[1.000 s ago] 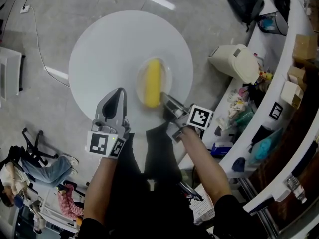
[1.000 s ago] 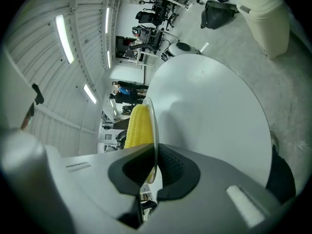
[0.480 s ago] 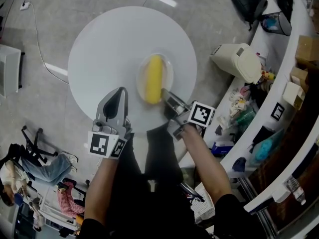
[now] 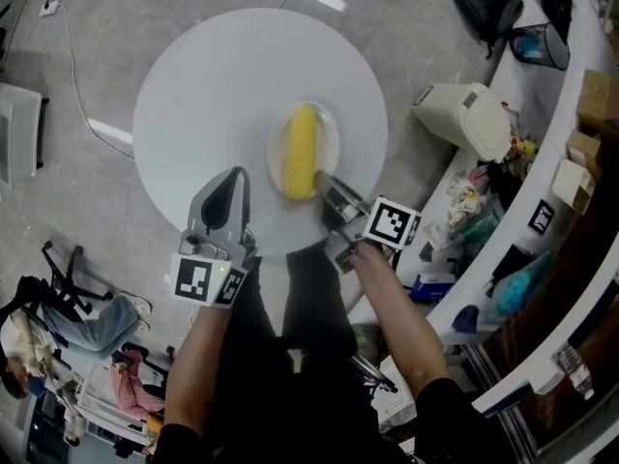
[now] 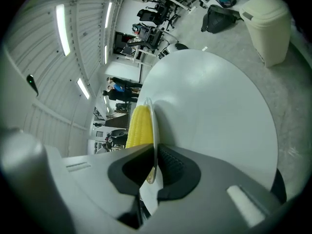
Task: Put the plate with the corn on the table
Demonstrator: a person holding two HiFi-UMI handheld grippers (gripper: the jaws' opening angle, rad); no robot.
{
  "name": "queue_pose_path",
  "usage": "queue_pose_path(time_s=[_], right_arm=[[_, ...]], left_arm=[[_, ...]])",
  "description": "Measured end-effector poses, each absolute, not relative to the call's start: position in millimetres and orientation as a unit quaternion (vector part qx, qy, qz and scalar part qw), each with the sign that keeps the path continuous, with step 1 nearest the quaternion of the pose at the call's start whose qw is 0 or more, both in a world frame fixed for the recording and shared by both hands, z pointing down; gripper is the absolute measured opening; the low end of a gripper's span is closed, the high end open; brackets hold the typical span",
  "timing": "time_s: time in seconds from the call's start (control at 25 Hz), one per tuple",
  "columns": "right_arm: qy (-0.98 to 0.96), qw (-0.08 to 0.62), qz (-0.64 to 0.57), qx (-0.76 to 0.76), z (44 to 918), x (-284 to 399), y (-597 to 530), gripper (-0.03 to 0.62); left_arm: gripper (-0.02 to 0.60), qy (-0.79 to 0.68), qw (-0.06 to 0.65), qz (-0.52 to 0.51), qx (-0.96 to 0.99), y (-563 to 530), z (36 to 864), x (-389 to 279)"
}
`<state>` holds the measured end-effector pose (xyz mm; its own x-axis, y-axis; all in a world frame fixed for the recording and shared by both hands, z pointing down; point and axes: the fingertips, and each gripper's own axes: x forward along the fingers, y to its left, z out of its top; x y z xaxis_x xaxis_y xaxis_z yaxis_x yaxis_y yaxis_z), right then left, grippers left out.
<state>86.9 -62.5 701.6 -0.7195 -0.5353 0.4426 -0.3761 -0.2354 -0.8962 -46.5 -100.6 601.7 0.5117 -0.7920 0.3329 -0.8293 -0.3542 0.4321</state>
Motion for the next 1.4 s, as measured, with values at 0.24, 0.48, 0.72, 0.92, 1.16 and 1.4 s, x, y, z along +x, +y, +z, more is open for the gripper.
queue_pose_path(time_s=[0.24,0.48,0.72,0.92,1.16,1.4], right_arm=[[0.618,0.011,-0.675,-0.403,705.4,90.1,-61.4,0.028],[0.616,0.004,-0.66,-0.43,707.5,96.8,-65.7,0.025],[0.618,-0.006,-0.629,-0.472,707.2,105.1,-71.1,0.035],[0.608,0.013,-0.622,-0.493,706.3,109.5,-73.2,0.038],[0.623,-0.026,-0.591,-0.513,703.2,113.4,-72.1,0.046],[0.637,-0.073,-0.559,-0.526,702.5,116.5,-69.6,0.064]], left_arm=[[0.002,-0.494,0.285,0.031,0.821,-100.1,603.3,-45.6],[0.002,-0.489,0.285,0.033,0.823,-100.5,604.9,-43.5],[0.002,-0.487,0.289,0.033,0.824,-99.2,606.6,-42.7],[0.002,-0.481,0.291,0.034,0.826,-98.5,608.1,-39.4],[0.002,-0.48,0.292,0.033,0.827,-98.5,607.2,-36.9],[0.002,-0.48,0.293,0.034,0.826,-98.7,609.3,-40.7]])
